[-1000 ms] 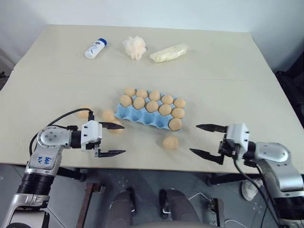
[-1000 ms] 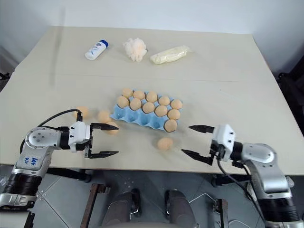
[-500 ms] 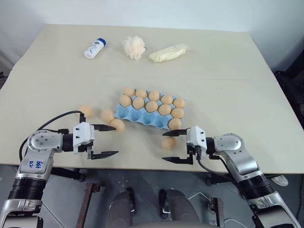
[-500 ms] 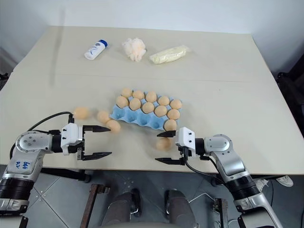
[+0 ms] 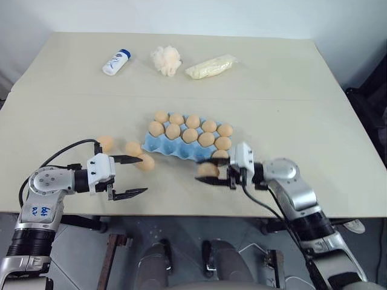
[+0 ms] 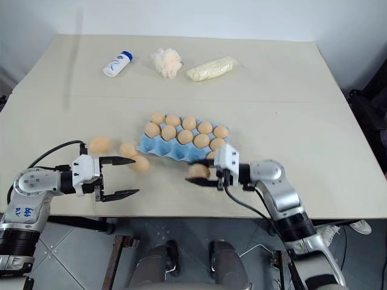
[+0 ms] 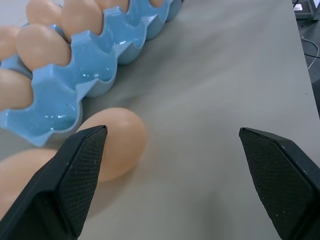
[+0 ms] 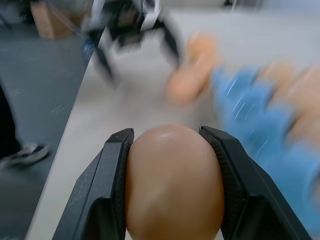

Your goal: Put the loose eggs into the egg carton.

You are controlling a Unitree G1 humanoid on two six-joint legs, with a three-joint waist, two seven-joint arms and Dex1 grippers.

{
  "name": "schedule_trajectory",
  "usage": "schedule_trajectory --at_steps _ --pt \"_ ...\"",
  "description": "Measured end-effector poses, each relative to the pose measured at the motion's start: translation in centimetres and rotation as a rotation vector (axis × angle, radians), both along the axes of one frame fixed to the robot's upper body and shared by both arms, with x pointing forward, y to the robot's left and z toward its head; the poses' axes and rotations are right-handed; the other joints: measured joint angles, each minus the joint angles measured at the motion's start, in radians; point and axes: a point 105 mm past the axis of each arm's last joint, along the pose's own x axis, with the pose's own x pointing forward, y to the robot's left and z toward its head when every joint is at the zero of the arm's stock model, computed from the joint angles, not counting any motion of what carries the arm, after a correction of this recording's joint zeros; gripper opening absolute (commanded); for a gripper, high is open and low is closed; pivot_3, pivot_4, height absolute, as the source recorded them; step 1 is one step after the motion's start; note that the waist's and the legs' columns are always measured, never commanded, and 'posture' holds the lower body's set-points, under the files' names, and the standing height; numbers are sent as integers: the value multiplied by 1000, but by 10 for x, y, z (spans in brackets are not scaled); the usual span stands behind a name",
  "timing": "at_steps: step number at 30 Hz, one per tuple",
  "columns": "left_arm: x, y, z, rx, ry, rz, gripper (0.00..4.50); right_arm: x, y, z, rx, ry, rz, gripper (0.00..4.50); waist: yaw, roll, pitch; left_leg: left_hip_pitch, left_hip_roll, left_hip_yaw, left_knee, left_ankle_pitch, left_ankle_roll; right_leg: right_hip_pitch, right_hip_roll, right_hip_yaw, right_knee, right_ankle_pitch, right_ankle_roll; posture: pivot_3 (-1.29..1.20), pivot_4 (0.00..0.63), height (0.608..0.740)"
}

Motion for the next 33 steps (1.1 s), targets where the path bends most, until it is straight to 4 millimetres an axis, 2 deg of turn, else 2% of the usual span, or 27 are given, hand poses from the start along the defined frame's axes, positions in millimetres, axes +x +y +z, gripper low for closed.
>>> schedule_trajectory --at_steps 2,5,8,13,17,21,25,28,31,33 --pt "0 2 0 -2 -1 9 4500 9 -1 9 1 -13 -22 1777 3 0 0 0 0 0 0 0 0 0 0 0 -1 0 0 0 150 740" --pt "0 1 0 -7 -8 19 4500 30 -4 6 -26 -12 -75 1777 5 0 0 -1 -1 0 -1 0 0 0 -1 0 -2 0 0 0 150 740" --pt "1 0 2 -11 -21 24 4500 40 -3 -3 -29 11 -109 2760 3 0 0 -1 -1 1 -2 0 0 -1 -1 0 -2 0 0 0 150 740" --pt "1 1 1 -18 -27 52 4500 48 5 0 -3 -3 -128 4487 -13 0 0 -1 0 1 -2 0 0 -1 0 -1 0 0 0 0 150 740" --pt "-1 9 2 -38 -42 120 4500 35 5 4 23 -7 -77 4487 -17 0 0 -1 0 1 -2 0 1 -1 0 -1 0 0 0 0 150 740" --pt "-1 32 9 -65 -90 249 4500 27 -20 -3 -18 -8 -103 4487 -16 0 0 -1 0 1 -2 0 0 0 -1 -1 -1 0 0 0 150 740" --pt "-19 66 0 -73 -39 398 4500 7 -39 -10 -25 -32 -57 4487 -24 0 0 0 0 1 -3 0 0 0 0 0 -1 0 0 0 150 740" --pt "-38 92 -8 -69 13 502 4500 3 -56 -9 -17 -53 -81 4487 -25 0 0 0 0 1 -4 0 -1 -1 0 0 -2 -1 -1 0 150 740" --pt "-51 105 -13 -68 38 563 4500 2 -66 -8 -27 -57 -101 4487 -22 0 0 0 0 0 -4 -1 -1 -1 -1 -1 -3 -1 -2 0 150 740" --pt "-56 105 -17 -81 41 585 4500 1 -69 -10 -22 -48 -112 4487 -18 0 0 0 0 0 -5 -1 -1 -1 -2 0 -6 -7 -13 0 150 740"
